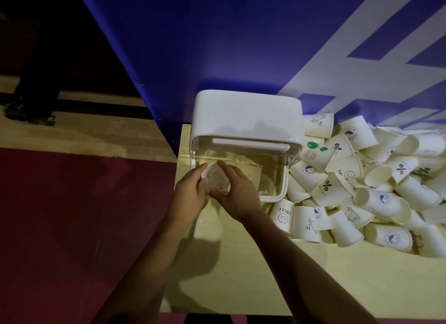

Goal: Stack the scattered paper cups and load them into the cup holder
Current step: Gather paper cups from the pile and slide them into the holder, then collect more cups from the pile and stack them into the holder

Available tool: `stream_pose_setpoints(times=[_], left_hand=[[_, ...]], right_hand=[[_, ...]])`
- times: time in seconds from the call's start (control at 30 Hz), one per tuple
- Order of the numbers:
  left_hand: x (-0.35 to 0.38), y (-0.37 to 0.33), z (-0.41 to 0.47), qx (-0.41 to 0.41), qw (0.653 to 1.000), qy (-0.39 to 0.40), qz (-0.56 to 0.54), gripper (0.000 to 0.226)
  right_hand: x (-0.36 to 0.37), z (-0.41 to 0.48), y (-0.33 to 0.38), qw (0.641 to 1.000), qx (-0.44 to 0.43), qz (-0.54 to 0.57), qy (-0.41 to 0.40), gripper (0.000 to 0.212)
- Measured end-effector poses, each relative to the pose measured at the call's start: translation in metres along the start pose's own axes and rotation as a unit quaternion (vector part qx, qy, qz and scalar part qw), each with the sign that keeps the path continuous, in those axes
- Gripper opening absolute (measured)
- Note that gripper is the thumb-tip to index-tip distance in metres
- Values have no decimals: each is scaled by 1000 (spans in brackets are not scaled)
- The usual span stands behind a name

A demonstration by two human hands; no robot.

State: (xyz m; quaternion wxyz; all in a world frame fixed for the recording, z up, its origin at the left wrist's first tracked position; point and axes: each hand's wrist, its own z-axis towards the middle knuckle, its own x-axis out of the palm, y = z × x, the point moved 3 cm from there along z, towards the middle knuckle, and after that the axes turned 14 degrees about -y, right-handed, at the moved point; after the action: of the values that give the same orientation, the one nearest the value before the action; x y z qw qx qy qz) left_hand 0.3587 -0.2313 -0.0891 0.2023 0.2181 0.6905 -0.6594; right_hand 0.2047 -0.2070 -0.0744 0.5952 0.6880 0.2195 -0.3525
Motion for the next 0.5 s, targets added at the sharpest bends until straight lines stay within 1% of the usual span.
stream_pose_setpoints(times=[0.1,0.2,0.27,0.3,0.37,0.4,0.43,0.5], left_hand=[[1,0,0,-3,1000,-2,12,43],[-2,-5,-2,-10,1000,-4,5,44],[-8,-14,-9,-14,999,-30,-1,44],[-12,-20,-16,-11,999,-53,-1,43],[-18,-34,-35,8,995,-98,2,40],[-17,-45,-46,23,994,-105,-4,37],[-13,-57,-57,39,994,-98,-13,34],[9,-87,-75,83,995,-48,-29,33]], right_hand=[[1,0,-2,1000,10,4,4,84],[-1,-1,-3,1000,14,11,5,94],[-10,-9,-5,999,23,36,1,98],[-18,-15,-8,998,31,50,-3,97],[-37,-32,-18,997,41,61,-20,85],[-50,-42,-26,997,46,58,-33,76],[-65,-52,-36,996,55,51,-46,67],[-99,-73,-60,993,87,45,-73,52]])
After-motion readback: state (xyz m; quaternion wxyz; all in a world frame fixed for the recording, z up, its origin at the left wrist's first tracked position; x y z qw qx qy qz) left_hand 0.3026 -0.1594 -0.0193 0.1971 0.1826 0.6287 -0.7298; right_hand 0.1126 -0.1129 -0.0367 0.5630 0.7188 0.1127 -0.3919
